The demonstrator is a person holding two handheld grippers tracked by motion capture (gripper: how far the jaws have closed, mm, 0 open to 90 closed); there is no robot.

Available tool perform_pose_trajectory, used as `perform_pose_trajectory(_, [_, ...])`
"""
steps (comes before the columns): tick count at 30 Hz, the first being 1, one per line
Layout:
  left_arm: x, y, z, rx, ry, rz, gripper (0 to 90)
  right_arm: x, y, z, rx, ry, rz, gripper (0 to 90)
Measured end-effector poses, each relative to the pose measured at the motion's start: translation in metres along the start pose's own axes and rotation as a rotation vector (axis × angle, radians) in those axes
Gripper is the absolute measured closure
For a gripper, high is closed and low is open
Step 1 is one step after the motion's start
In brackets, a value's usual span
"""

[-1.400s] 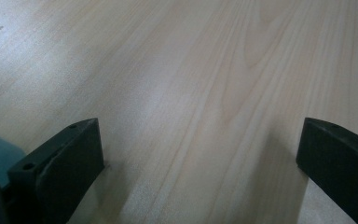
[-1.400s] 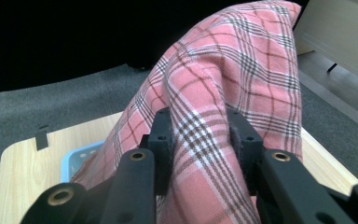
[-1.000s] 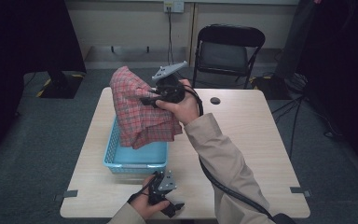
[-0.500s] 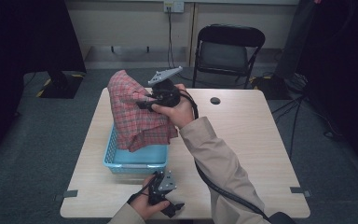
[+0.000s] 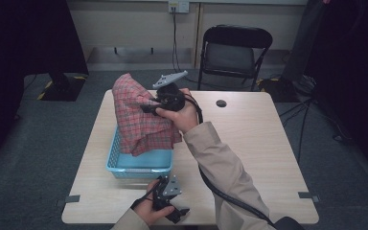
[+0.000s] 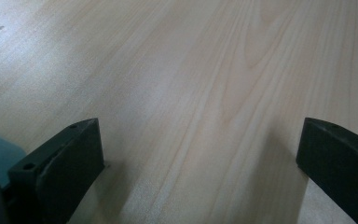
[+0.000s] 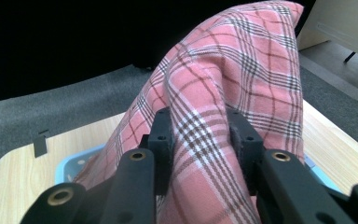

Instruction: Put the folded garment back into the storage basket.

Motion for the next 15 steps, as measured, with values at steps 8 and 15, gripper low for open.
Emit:
perform_pose_trajectory(8, [0.000,0.000,0.000,-0.001,0.002,-0.001,0.0,0.000,-0.005,0.005,0.003,0.004,0.007,67.4])
perform_pose_trajectory(15, [0.000,0.000,0.000,-0.001,0.002,-0.001,0.0,0.002,-0.009,0.011,0.013,0.013,0.005,67.4])
Point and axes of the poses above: each handheld gripper's, and its own axes: z roughly forward along the jaws, y roughly out of its top, x roughly to its left, the point moved 4 cm from there along z, roughly forward along the jaws, and after that the axes turned 4 degrees about -y, right-handed, at the moved point
